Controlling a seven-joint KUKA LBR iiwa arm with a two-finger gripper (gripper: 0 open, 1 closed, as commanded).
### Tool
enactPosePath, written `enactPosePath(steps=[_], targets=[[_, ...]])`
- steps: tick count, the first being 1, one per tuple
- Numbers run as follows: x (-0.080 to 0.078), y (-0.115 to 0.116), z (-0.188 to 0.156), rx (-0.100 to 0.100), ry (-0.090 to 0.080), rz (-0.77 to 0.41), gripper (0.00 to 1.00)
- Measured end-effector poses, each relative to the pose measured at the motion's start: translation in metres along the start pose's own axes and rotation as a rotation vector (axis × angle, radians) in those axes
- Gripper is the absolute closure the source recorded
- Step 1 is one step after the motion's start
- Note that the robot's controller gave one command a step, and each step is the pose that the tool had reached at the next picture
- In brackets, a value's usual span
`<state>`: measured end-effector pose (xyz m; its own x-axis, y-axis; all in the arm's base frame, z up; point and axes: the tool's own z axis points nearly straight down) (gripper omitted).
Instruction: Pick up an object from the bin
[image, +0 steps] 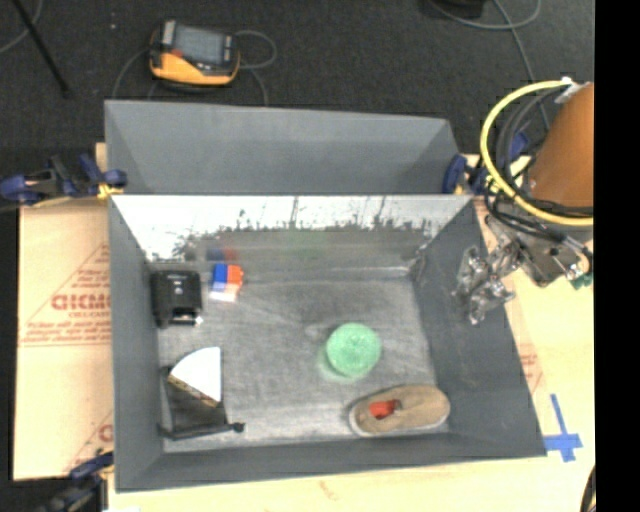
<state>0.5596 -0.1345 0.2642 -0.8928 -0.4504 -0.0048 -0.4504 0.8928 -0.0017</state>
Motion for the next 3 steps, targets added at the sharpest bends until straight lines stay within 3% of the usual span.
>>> enactPosePath(steps=[1,2,3], targets=[[0.000,0.000,0.000,0.000,0.000,0.001,1.00],[-0.005,0.003,0.040,0.006,-0.006,-0.019,1.00],[0.022,0.038,0.119,-0.001,0.002,-0.142,0.00]])
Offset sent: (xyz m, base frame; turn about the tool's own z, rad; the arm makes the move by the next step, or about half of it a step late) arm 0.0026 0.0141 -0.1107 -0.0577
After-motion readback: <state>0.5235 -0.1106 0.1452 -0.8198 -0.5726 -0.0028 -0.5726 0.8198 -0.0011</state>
